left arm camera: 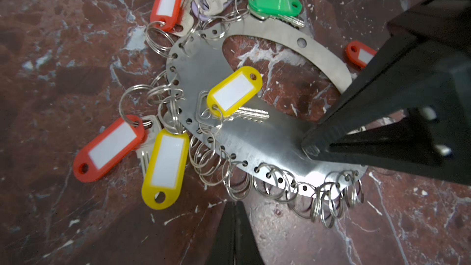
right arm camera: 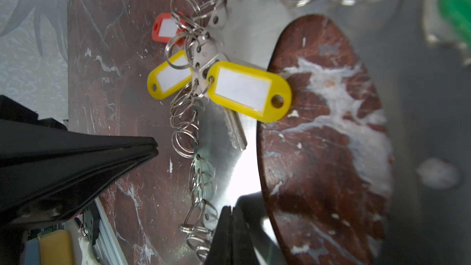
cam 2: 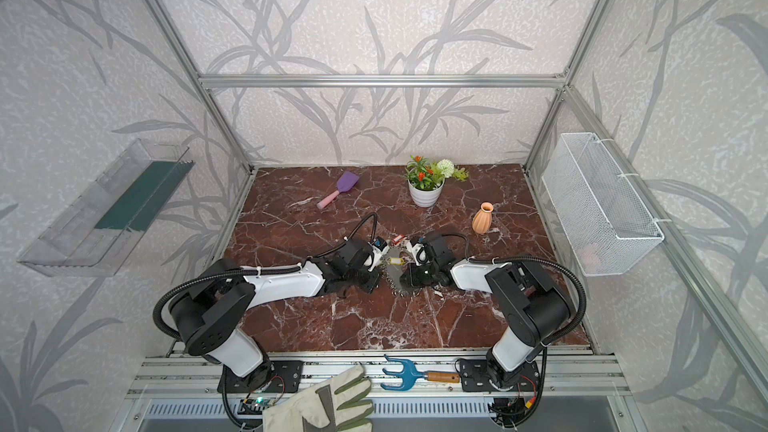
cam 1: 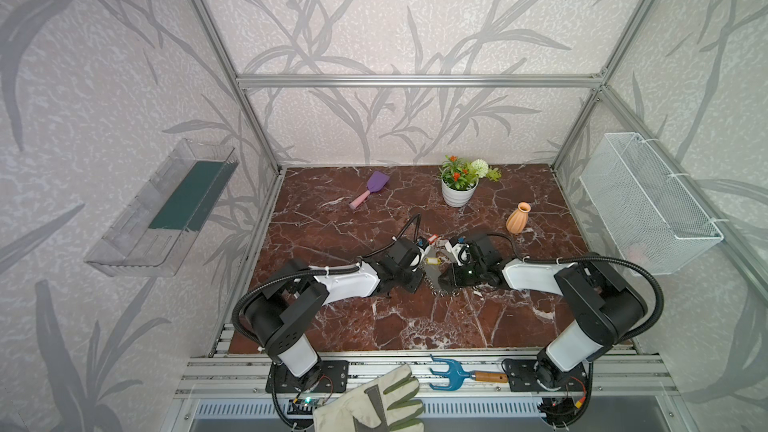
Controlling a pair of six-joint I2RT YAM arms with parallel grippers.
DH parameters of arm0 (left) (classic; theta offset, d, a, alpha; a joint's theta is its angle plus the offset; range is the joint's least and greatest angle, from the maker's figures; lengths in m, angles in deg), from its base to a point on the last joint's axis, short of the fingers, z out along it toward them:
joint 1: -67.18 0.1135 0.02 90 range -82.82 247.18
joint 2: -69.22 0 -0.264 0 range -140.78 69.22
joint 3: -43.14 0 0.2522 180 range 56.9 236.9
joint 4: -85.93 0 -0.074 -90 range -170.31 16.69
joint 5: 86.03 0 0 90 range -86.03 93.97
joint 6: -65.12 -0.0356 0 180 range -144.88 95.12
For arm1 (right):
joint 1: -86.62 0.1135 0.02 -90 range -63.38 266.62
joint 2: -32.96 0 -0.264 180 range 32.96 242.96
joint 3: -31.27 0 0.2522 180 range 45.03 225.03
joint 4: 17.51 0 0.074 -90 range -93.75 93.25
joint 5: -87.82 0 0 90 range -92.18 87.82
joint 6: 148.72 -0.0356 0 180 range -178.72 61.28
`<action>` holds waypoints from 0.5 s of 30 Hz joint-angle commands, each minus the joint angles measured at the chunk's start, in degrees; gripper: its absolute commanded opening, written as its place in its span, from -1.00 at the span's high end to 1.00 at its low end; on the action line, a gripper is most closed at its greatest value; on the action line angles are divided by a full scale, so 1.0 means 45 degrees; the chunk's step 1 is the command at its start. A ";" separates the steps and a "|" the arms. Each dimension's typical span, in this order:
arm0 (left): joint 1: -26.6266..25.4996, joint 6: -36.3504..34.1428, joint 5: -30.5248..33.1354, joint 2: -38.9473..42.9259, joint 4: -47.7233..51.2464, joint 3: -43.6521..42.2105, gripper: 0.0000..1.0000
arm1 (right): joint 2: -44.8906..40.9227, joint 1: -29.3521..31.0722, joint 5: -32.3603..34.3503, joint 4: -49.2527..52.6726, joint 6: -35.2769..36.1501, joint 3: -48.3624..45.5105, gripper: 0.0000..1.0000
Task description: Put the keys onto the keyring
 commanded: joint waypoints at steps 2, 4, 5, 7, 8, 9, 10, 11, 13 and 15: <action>-0.0075 0.0035 0.0729 -0.0132 -0.0272 0.0440 0.36 | 0.0284 0.0019 0.0065 0.0188 0.0003 -0.0199 1.00; -0.0092 -0.0062 0.0910 -0.0282 -0.0125 0.0548 0.17 | 0.0287 0.0014 0.0045 0.0158 0.0003 -0.0209 1.00; -0.0116 -0.0046 0.1039 -0.0356 -0.0062 0.0581 0.15 | 0.0287 0.0009 0.0009 0.0142 0.0017 -0.0213 1.00; -0.0119 -0.0046 0.1280 -0.0508 0.0145 0.0765 0.09 | 0.0321 0.0006 -0.0051 0.0072 0.0007 -0.0218 1.00; -0.0138 -0.0055 0.1401 -0.0573 0.0180 0.0806 0.06 | 0.0343 0.0016 -0.0072 0.0035 0.0001 -0.0225 1.00; -0.0174 -0.0034 0.1544 -0.0615 0.0193 0.0862 0.03 | 0.0348 0.0018 -0.0091 0.0002 -0.0016 -0.0227 1.00; -0.0184 -0.0010 0.1670 -0.0656 0.0186 0.0881 0.02 | 0.0370 0.0005 -0.0125 -0.0016 -0.0017 -0.0246 1.00; -0.0188 0.0036 0.1794 -0.0719 0.0241 0.0960 0.02 | 0.0392 -0.0012 -0.0149 -0.0076 -0.0035 -0.0228 1.00; -0.0181 0.0039 0.2041 -0.0889 0.0427 0.1147 0.02 | 0.0406 -0.0012 -0.0188 -0.0119 -0.0042 -0.0281 1.00; -0.0185 0.0066 0.2276 -0.1038 0.0535 0.1255 0.02 | 0.0431 0.0004 -0.0204 -0.0149 -0.0056 -0.0304 1.00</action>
